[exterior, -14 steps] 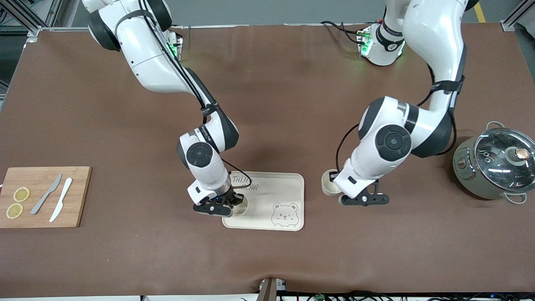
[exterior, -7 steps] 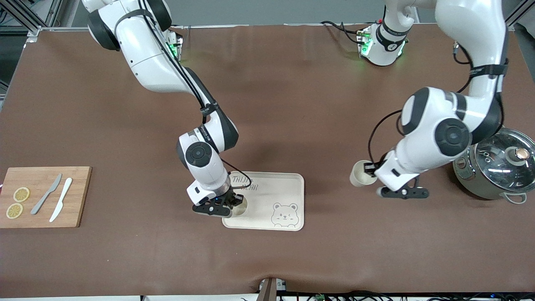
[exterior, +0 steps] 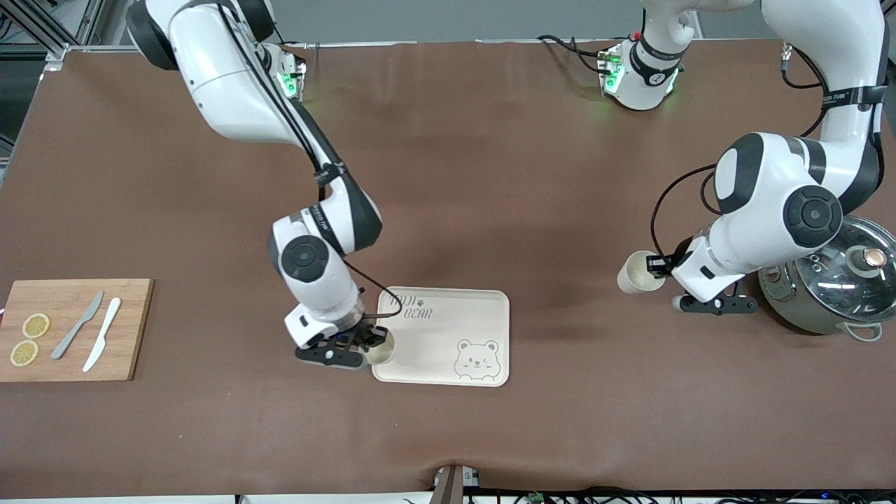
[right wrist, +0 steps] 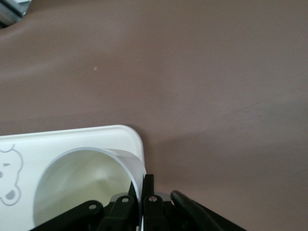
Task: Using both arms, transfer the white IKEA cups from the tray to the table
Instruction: 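Carry the cups off the tray with both grippers, apart, then lower the cups onto the table with both grippers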
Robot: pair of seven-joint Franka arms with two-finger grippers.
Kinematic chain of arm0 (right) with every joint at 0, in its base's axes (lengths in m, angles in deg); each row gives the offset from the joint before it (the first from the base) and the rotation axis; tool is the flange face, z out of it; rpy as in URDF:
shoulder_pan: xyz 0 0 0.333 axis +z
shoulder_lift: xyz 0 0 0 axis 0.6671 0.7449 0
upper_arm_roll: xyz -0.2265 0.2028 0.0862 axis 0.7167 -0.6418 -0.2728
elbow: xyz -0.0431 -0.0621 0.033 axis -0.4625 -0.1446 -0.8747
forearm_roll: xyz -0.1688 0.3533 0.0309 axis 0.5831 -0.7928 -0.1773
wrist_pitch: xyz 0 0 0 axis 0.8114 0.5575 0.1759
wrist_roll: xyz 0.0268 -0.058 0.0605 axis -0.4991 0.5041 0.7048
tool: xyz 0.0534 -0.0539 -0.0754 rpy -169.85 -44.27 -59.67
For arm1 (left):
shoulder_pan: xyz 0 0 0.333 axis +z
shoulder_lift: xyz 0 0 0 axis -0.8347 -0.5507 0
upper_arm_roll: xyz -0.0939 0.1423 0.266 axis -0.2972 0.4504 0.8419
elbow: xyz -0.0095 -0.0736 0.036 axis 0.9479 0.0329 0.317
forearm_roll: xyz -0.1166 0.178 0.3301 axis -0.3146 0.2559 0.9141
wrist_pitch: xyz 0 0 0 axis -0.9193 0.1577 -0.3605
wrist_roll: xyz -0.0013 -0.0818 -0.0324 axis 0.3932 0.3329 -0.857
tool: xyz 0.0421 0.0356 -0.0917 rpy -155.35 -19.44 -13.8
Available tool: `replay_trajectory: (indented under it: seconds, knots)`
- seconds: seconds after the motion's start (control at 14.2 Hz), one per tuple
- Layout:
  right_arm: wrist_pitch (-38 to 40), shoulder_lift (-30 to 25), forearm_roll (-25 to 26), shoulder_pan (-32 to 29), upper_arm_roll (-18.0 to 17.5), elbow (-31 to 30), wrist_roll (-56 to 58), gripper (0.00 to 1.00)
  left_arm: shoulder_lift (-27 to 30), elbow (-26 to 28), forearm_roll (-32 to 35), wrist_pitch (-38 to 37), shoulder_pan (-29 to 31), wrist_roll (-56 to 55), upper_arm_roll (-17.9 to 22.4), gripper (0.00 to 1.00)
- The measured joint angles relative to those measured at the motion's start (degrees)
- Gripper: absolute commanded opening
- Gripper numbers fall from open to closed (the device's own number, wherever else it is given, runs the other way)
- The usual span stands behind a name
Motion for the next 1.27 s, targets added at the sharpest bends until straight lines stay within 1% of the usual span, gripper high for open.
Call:
replay_trajectory:
  seconds: [0.14,0.28,0.49,0.64,0.85,1.13,1.27]
  knots:
    - [2.68,-3.86,-0.04,-3.26,0.00,-2.55,5.89,0.00,0.73,2.96,0.00,1.74,2.12,3.16,-0.01,0.00]
    - [3.77,-8.36,-0.36,-6.60,-0.03,-6.74,12.04,0.00,1.32,5.22,0.00,2.66,3.68,4.50,-0.01,0.00]
    - [3.98,-13.39,-3.32,-11.23,-0.05,-13.20,22.77,0.00,1.69,9.21,0.00,6.75,4.69,5.02,-0.01,0.00]
    - [3.90,-15.40,-4.73,-14.43,-0.03,-16.74,29.43,0.00,1.77,12.40,0.00,10.18,5.12,6.55,-0.02,0.00]
    - [3.47,-17.66,-5.01,-19.13,-0.04,-21.51,37.53,0.00,1.92,15.39,0.00,11.92,5.88,8.48,-0.02,0.00]
    - [2.87,-19.48,-5.07,-23.20,-0.10,-25.03,44.32,0.00,2.26,19.32,0.00,15.99,7.27,10.73,-0.01,0.00]
    - [-0.06,-19.96,-5.08,-24.50,-0.12,-27.25,47.15,0.00,2.27,21.25,0.00,18.20,7.61,11.42,-0.01,0.00]
